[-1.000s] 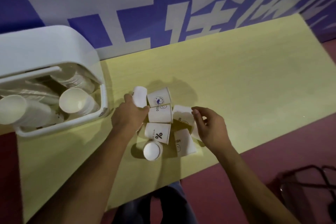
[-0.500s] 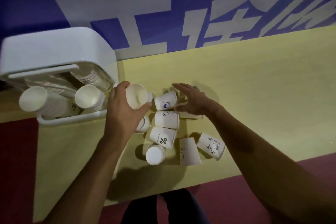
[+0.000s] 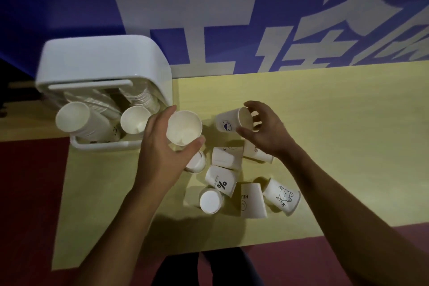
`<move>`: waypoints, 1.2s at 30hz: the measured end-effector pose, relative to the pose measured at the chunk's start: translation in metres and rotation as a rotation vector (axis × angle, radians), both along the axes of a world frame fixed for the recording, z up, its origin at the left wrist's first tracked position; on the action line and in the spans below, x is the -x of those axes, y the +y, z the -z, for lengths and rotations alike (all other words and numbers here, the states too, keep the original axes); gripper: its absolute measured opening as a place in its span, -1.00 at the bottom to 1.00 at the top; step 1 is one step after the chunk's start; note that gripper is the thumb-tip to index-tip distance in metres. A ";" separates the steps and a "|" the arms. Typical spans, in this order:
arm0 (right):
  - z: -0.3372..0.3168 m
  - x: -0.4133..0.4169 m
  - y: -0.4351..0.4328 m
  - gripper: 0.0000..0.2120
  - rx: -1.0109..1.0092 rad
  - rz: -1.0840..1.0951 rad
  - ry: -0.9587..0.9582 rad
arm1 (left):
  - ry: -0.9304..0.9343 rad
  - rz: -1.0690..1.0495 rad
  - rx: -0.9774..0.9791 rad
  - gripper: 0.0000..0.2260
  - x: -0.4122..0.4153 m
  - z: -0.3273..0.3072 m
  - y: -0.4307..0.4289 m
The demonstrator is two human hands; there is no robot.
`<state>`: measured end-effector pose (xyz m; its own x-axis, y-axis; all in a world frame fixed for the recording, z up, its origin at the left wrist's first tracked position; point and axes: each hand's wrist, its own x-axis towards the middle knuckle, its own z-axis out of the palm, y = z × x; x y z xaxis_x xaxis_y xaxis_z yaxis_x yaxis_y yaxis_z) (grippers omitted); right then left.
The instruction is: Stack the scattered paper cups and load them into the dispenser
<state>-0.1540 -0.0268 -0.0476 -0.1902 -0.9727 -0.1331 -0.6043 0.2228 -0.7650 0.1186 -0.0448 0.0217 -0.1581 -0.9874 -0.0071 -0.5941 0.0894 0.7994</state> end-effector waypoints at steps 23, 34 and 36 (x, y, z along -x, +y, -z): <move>-0.084 -0.231 -0.065 -0.40 0.319 -0.110 0.079 | 0.152 0.041 0.007 -0.39 -0.186 0.005 -0.032; -0.021 -0.252 -0.081 -0.27 0.210 -0.099 0.296 | 0.158 0.031 -0.033 -0.36 -0.204 0.017 -0.031; -0.015 -0.251 -0.081 -0.24 0.167 -0.078 0.299 | 0.163 0.030 -0.041 -0.37 -0.203 0.018 -0.033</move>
<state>0.0967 -0.1074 -0.0330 -0.1214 -0.9894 0.0794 -0.8175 0.0543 -0.5734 0.3219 -0.0782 0.0042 -0.1903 -0.9816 -0.0189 -0.4542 0.0709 0.8881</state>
